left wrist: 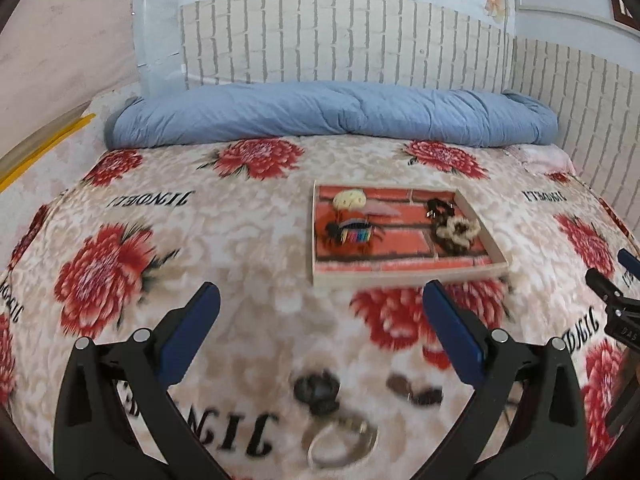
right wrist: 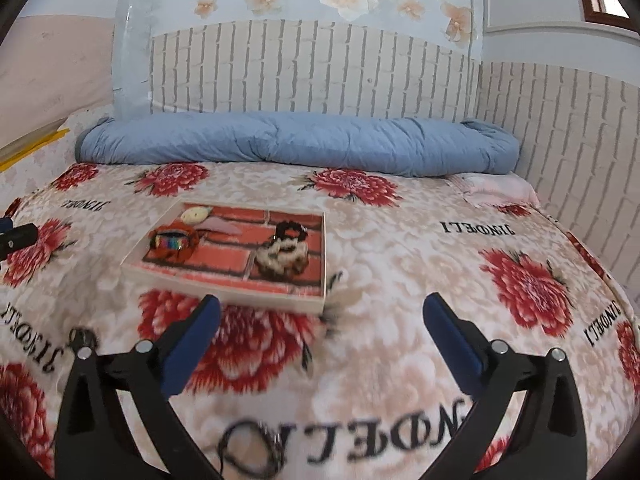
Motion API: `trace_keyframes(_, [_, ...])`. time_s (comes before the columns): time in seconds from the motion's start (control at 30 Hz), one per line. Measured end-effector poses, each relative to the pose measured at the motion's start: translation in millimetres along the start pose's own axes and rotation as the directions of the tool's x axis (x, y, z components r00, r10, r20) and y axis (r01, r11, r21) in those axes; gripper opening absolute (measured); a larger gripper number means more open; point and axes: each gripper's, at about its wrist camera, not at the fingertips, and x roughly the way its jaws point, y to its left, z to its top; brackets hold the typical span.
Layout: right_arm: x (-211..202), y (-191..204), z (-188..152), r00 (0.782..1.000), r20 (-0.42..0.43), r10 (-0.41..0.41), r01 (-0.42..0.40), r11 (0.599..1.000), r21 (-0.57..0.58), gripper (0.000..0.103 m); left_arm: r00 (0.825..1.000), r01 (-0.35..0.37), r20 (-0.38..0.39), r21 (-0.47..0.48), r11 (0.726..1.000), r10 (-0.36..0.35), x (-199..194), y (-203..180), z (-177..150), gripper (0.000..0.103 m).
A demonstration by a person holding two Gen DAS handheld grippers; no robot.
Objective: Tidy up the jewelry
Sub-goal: 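Withdraw both tools from the tray toward the watch and cord bracelet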
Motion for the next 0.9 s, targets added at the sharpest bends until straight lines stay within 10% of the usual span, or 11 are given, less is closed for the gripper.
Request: trace_keyframes(0.9, [5.0,-10.3,-114.0,0.992,-0.125,-0.022,0.028,0.998,0.048,0.099,0.993,0.006,-0.117,-0.033,0.999,-0.01,8.0,21.6,-129.7,0.098])
